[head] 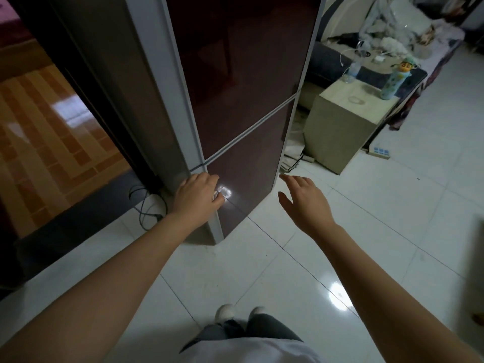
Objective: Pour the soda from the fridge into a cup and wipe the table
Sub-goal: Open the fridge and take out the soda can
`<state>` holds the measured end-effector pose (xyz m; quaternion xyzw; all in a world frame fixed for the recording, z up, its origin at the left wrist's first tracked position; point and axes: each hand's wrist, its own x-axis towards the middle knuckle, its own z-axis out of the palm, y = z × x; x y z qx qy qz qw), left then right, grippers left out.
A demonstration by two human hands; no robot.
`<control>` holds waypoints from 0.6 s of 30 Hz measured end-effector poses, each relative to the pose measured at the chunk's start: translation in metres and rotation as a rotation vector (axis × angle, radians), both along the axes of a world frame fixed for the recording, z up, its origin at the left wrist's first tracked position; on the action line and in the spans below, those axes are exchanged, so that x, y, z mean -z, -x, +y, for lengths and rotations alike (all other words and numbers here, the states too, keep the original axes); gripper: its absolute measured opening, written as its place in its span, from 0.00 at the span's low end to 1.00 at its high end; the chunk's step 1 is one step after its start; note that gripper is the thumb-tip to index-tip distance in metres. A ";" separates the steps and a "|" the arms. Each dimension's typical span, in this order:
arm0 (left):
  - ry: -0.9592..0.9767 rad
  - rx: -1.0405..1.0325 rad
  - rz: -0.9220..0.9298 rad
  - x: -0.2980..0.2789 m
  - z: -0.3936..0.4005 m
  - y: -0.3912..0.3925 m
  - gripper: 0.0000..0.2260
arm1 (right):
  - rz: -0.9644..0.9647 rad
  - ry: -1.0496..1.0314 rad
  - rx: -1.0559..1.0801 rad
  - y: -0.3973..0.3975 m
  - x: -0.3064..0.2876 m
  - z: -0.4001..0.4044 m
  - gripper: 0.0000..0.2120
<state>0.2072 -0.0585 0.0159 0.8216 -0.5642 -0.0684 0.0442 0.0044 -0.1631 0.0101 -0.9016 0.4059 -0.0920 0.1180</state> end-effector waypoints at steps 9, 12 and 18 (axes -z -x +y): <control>0.208 -0.067 -0.040 -0.051 -0.019 -0.009 0.21 | -0.110 0.188 -0.109 -0.031 -0.056 -0.029 0.21; 0.271 -0.112 -0.049 -0.066 -0.021 -0.017 0.21 | -0.134 0.252 -0.155 -0.045 -0.081 -0.040 0.22; 0.463 -0.196 -0.068 -0.099 -0.021 -0.033 0.21 | -0.242 0.356 -0.220 -0.074 -0.131 -0.056 0.21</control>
